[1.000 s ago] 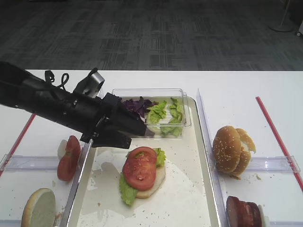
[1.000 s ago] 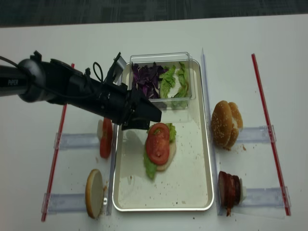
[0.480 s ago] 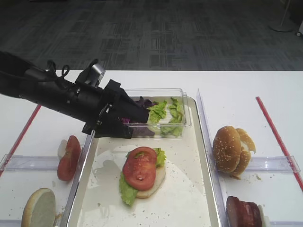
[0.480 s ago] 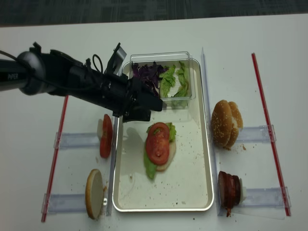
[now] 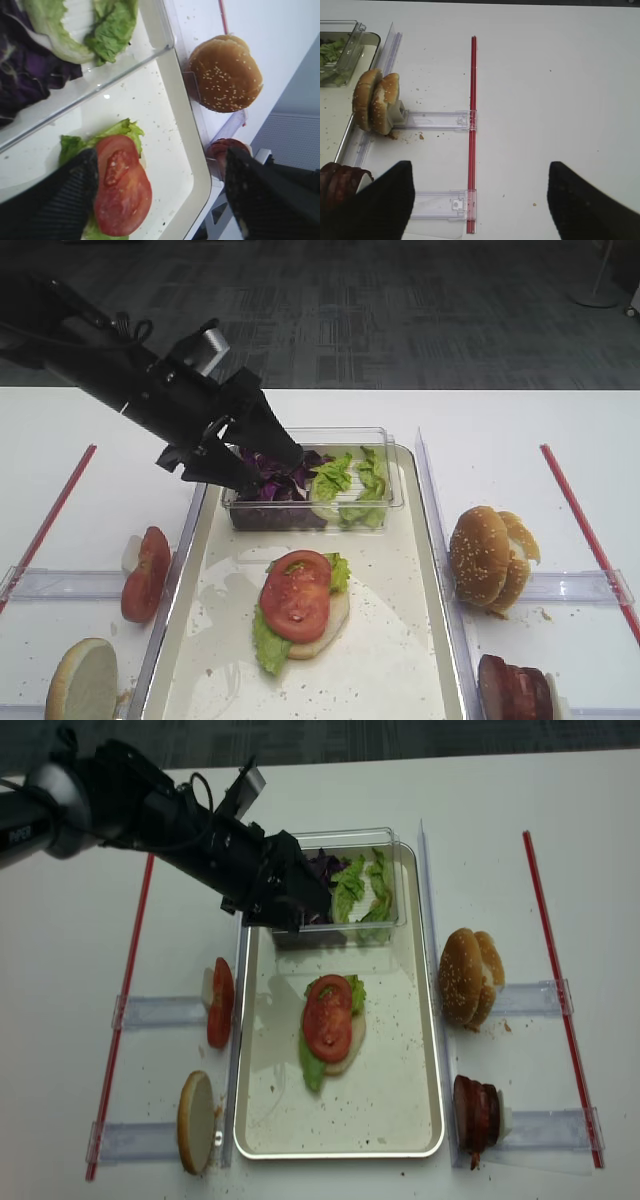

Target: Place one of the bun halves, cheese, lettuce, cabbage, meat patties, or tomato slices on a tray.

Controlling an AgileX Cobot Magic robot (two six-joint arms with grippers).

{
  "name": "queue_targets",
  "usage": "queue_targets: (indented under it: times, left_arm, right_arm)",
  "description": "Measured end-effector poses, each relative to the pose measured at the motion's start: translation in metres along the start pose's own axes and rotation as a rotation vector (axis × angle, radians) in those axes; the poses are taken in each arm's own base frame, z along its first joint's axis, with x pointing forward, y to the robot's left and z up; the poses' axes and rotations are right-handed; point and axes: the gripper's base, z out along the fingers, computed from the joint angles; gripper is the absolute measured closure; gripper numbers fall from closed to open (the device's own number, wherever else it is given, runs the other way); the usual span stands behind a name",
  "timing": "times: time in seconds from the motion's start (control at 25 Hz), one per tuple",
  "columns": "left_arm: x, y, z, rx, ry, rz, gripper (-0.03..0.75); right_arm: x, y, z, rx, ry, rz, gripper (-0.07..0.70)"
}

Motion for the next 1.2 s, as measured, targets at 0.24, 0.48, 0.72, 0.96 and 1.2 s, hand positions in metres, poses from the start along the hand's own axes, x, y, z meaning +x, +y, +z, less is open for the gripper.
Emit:
queue_targets:
  times: [0.24, 0.48, 0.72, 0.96, 1.2]
  left_arm:
    - [-0.022, -0.012, -0.023, -0.159, 0.002, 0.042, 0.230]
    - [-0.036, -0.020, -0.045, -0.318, -0.016, 0.054, 0.230]
    - [-0.038, -0.013, -0.056, -0.482, -0.002, 0.025, 0.230]
    - [-0.035, 0.000, -0.065, -0.654, 0.025, -0.007, 0.230]
    - [-0.033, 0.012, -0.076, -0.835, 0.035, -0.040, 0.230]
  right_arm:
    - [0.000, 0.000, 0.000, 0.000, 0.000, 0.000, 0.061]
    - [0.000, 0.000, 0.000, 0.000, 0.000, 0.000, 0.061]
    - [0.000, 0.000, 0.000, 0.000, 0.000, 0.000, 0.061]
    - [0.000, 0.000, 0.000, 0.000, 0.000, 0.000, 0.061]
    - [0.000, 0.000, 0.000, 0.000, 0.000, 0.000, 0.061]
